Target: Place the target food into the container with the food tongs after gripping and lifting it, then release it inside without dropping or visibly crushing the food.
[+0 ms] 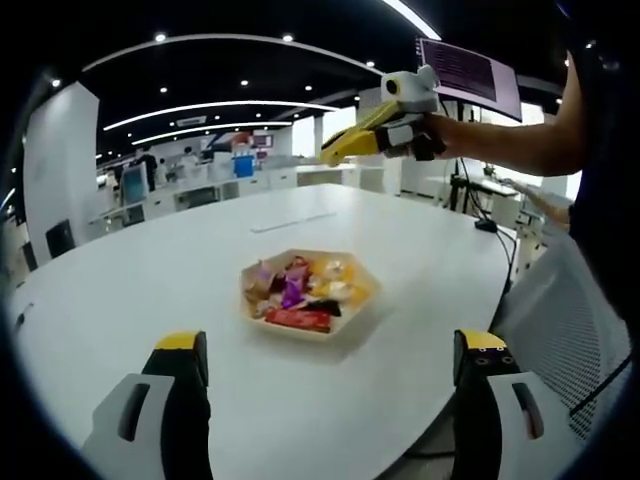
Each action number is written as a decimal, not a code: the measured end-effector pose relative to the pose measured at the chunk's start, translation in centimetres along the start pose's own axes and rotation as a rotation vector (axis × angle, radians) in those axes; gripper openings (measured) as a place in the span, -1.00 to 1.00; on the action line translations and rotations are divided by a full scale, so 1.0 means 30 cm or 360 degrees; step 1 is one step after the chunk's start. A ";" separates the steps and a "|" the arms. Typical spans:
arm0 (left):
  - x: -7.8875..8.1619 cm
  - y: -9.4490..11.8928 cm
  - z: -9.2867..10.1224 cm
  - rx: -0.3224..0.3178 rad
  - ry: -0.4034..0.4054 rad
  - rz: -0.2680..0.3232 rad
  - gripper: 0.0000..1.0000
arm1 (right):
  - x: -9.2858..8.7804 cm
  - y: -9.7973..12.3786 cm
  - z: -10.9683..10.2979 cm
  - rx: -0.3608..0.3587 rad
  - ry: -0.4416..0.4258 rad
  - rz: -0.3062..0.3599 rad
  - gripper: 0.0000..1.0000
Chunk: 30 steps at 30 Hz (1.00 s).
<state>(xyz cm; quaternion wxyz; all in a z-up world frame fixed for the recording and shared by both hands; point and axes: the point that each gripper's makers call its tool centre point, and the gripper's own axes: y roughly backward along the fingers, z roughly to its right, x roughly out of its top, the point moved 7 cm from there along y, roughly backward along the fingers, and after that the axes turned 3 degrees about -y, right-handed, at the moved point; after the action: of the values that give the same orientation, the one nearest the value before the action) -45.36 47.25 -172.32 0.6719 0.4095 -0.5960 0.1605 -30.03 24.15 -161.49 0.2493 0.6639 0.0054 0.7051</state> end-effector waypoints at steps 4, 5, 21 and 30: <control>-0.004 -0.011 0.021 -0.0122 0.0014 -0.0022 0.99 | -0.012 0.043 -0.011 -0.0028 -0.0020 0.0060 -0.49; -0.003 -0.014 0.027 -0.0156 0.0018 -0.0028 0.99 | -0.018 0.056 -0.016 -0.0022 -0.0045 0.0072 -0.49; 0.095 -0.096 0.077 -0.0419 -0.0089 -0.0102 0.99 | -0.042 0.180 -0.097 0.0002 -0.0069 0.0298 -0.47; 0.204 -0.152 0.100 -0.0522 -0.0218 -0.0057 0.98 | -0.080 0.216 -0.182 0.0152 -0.0125 0.0365 -0.46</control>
<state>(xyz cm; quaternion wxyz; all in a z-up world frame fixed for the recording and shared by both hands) -42.70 40.57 -168.38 0.6902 0.3151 -0.6511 0.0208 -37.41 19.38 -162.19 0.1352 0.6983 -0.0468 0.7013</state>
